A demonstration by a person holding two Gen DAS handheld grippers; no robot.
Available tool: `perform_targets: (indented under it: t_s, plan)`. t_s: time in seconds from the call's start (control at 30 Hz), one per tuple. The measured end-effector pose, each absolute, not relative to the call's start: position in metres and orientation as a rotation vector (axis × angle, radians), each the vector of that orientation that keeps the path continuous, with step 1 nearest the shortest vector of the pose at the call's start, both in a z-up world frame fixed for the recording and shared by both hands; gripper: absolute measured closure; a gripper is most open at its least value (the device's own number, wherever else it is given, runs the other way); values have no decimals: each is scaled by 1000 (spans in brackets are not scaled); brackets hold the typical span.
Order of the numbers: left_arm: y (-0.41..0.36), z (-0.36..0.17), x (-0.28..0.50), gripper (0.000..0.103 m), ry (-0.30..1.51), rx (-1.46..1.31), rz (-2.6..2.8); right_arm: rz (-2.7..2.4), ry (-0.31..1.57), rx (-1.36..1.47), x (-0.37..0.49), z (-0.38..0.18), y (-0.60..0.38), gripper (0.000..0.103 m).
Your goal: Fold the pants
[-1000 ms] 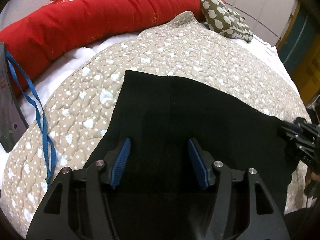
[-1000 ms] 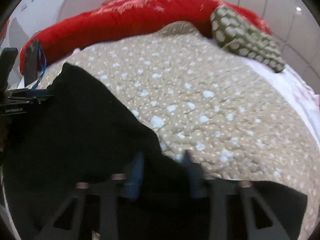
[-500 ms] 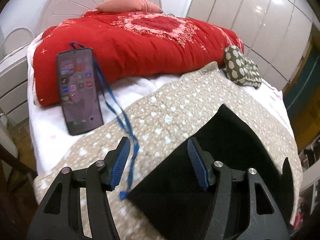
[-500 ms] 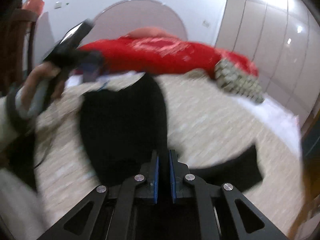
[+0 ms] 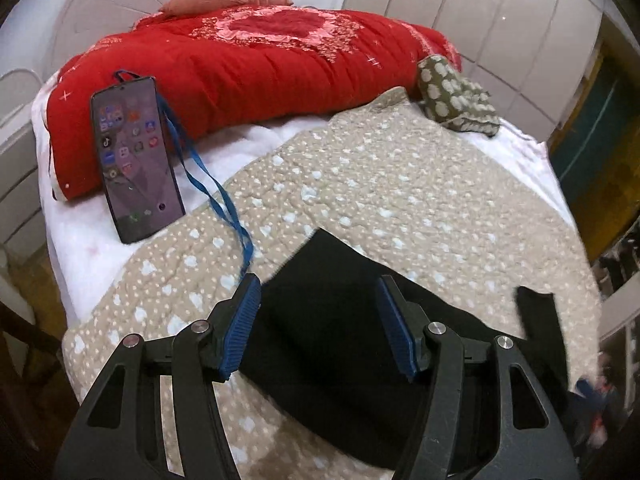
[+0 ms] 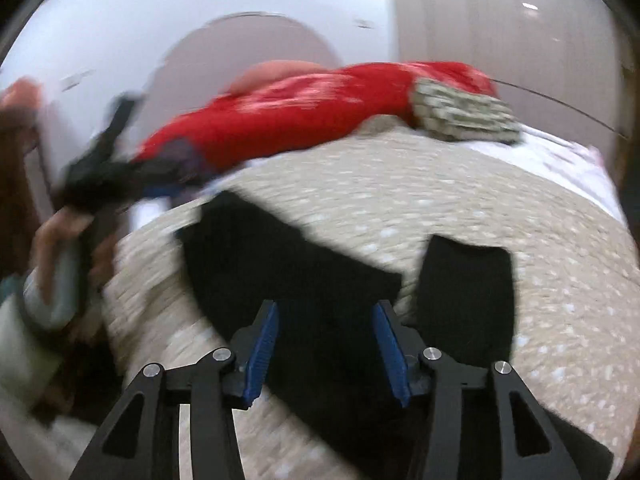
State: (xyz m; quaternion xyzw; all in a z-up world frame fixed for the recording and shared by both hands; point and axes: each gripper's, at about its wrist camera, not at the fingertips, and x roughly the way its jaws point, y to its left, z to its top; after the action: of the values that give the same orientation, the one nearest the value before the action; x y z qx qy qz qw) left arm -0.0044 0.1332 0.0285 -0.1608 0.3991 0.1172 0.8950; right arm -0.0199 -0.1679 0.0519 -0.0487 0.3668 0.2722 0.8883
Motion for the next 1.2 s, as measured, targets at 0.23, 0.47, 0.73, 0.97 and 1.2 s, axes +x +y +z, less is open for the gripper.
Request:
perform_targets:
  t_s: [0.23,0.47,0.73,0.97,1.2]
  plan:
    - [161,1,14,43,901,-396,279,486,1014,106,78,-6,-175,75]
    - [138,-17,2,56,947,-299,222,473,928,30,78,5,-162,95]
    - [144,-17,-12,59,963,-323,204,378,908,35,81,13,-186,64]
    - [147,-18,-15,59,964,-363,204,145,899,9,97,20,-230,60]
    - [141,-20,-12,59,969,-354,218,211,916,83,93,27,-232,58]
